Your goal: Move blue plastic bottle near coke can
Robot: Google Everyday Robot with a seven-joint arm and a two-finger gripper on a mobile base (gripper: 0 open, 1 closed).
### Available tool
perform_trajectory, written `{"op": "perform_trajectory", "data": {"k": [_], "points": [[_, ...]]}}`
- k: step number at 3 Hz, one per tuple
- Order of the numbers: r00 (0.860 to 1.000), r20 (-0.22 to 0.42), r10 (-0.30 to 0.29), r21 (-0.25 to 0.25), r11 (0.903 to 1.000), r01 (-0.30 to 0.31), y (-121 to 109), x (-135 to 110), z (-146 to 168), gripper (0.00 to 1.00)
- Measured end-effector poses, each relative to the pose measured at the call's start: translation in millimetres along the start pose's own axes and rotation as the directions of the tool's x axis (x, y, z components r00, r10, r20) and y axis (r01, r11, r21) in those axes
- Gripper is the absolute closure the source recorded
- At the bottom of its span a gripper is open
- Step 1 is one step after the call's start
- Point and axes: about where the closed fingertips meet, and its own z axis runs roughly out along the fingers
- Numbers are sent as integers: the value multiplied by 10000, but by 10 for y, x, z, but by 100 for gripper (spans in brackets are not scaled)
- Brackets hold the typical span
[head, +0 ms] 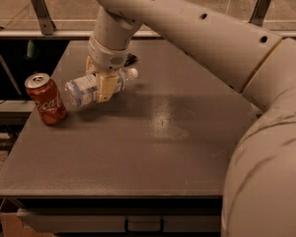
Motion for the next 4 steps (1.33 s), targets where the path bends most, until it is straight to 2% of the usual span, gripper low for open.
{"op": "perform_trajectory", "data": {"k": [1,2,3,4], "points": [[10000,10,48,-98,9999,-48,-2,-1,56,15],[10000,30,57,-128,9999,-57,-11,1,74,0],[10000,42,53,-125,9999,-53,-13,-1,71,0],[9986,193,491,420,9979,-499,46,167,-154,0]]}}
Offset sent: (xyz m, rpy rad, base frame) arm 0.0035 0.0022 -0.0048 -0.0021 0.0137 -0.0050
